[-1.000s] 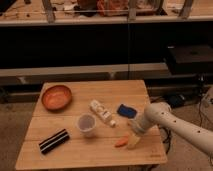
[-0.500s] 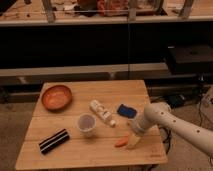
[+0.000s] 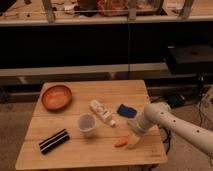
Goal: Place the pepper on the white sponge
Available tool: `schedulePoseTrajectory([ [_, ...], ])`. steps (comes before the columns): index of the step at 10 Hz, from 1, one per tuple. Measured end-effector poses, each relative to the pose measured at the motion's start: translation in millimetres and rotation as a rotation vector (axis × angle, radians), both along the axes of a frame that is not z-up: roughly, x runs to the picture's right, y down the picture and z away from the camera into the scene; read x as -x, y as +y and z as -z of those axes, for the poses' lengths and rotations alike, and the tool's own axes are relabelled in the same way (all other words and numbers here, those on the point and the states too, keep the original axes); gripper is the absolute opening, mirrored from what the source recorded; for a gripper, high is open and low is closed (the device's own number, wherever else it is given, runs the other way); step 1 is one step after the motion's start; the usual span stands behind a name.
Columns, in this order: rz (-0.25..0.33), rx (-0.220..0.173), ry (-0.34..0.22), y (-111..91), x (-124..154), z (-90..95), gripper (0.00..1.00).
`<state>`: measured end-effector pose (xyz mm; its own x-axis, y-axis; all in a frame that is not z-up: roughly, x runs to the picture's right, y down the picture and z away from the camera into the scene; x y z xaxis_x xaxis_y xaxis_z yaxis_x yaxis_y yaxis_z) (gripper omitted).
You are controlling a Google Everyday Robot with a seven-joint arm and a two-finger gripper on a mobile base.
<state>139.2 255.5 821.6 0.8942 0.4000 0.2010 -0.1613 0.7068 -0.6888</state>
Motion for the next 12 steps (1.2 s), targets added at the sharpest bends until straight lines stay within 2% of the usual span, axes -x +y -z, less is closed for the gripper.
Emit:
schedulePoseTrajectory([
  [1,0.0,0.0,0.0,0.1,0.1,-0.3,0.77],
  [4,-0.001,-0.013,0.016,-2.1,-4.6,7.2,0.49],
  [8,-0.025,-0.059,0.043,-10.4,-14.2,21.1,0.06],
  [9,-0.031,-0.069,0.054,-14.0,-16.5,24.8,0.01],
  [10,-0.035,-0.076,0.063,-18.3,-17.5,27.6,0.0],
  [12,-0.081,-0.089,0.105,-44.2,-16.2,28.9,0.0],
])
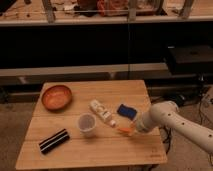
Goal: Place the pepper on the white sponge
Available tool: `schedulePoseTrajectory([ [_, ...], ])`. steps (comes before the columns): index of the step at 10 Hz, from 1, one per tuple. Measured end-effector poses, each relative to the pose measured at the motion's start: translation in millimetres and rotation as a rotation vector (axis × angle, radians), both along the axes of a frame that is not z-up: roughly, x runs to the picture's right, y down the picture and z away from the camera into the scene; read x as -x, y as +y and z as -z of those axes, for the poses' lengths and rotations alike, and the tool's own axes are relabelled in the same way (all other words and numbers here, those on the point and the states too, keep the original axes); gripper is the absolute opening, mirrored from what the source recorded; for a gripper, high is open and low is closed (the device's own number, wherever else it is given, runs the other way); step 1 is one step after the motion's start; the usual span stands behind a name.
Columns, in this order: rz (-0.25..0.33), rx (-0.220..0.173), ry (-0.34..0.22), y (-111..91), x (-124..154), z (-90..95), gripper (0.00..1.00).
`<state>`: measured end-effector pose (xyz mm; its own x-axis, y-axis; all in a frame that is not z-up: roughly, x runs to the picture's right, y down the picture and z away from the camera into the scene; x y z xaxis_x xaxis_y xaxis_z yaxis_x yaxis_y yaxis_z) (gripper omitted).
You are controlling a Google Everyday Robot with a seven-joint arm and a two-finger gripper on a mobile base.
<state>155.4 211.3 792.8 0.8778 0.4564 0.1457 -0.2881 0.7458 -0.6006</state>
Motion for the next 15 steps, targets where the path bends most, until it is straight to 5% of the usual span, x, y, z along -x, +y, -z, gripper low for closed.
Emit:
schedulePoseTrajectory([
  [3,-0.062,-0.021,0.011,-35.7,4.5,-18.4,0.0],
  [9,-0.199,-0.102,0.007,-76.7,-4.2,-55.7,0.02],
  [15,-0.175,-0.141,0.04,-104.4,4.0,-77.4,0.6],
])
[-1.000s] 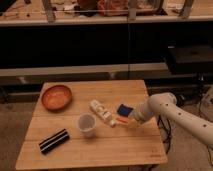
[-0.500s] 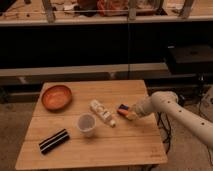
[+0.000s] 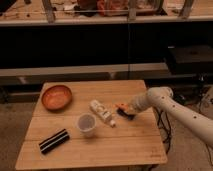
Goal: Place the pepper on the white sponge
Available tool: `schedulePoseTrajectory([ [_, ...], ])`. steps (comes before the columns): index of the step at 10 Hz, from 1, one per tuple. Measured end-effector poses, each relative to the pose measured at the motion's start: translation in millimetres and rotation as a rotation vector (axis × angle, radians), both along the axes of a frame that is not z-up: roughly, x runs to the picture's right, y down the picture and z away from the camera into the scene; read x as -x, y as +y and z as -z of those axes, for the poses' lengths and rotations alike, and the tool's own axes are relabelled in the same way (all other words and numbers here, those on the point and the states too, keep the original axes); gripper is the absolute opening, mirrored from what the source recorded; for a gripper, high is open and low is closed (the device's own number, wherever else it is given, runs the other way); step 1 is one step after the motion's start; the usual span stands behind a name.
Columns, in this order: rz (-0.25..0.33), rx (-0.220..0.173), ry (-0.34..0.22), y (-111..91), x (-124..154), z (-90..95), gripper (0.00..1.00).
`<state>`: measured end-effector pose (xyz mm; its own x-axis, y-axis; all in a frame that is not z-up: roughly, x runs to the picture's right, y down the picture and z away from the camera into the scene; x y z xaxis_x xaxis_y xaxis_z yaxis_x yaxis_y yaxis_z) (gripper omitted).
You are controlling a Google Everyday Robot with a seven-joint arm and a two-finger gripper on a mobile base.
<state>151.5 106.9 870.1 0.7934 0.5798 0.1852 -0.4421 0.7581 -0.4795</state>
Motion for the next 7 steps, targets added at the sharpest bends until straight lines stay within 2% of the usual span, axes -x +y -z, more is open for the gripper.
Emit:
schedulePoseTrajectory([
  [2,0.008,0.002,0.0,-1.7,2.3,-0.5,0.77],
  [5,0.021,0.008,-0.002,-1.6,-0.8,3.3,0.8],
  [7,0.044,0.038,0.004,1.5,-5.9,5.3,0.8],
])
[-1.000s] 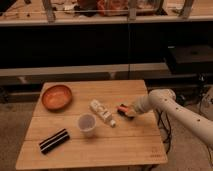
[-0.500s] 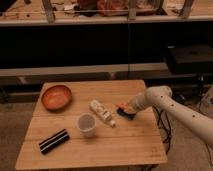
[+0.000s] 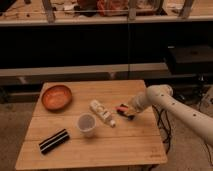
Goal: Place the pepper on the white sponge
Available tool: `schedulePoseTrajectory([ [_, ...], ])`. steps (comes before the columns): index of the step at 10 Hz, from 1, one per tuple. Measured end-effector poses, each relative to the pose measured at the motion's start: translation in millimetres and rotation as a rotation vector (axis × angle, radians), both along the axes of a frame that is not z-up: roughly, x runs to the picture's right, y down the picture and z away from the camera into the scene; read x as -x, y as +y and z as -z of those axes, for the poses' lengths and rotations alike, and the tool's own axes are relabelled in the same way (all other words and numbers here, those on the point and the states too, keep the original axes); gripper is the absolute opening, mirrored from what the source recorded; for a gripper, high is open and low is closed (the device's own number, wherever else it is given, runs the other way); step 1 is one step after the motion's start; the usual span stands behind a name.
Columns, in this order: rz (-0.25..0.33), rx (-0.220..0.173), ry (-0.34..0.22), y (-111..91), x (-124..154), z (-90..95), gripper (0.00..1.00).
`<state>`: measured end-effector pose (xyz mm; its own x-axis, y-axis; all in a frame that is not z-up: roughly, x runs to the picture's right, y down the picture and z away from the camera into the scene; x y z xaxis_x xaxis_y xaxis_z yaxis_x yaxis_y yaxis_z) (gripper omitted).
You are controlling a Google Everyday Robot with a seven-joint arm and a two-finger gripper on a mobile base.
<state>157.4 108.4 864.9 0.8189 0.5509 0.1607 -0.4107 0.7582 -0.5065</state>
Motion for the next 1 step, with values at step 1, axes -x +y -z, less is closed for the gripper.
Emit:
schedulePoseTrajectory([
  [1,0.019,0.017,0.01,2.2,-0.7,0.2,0.8],
])
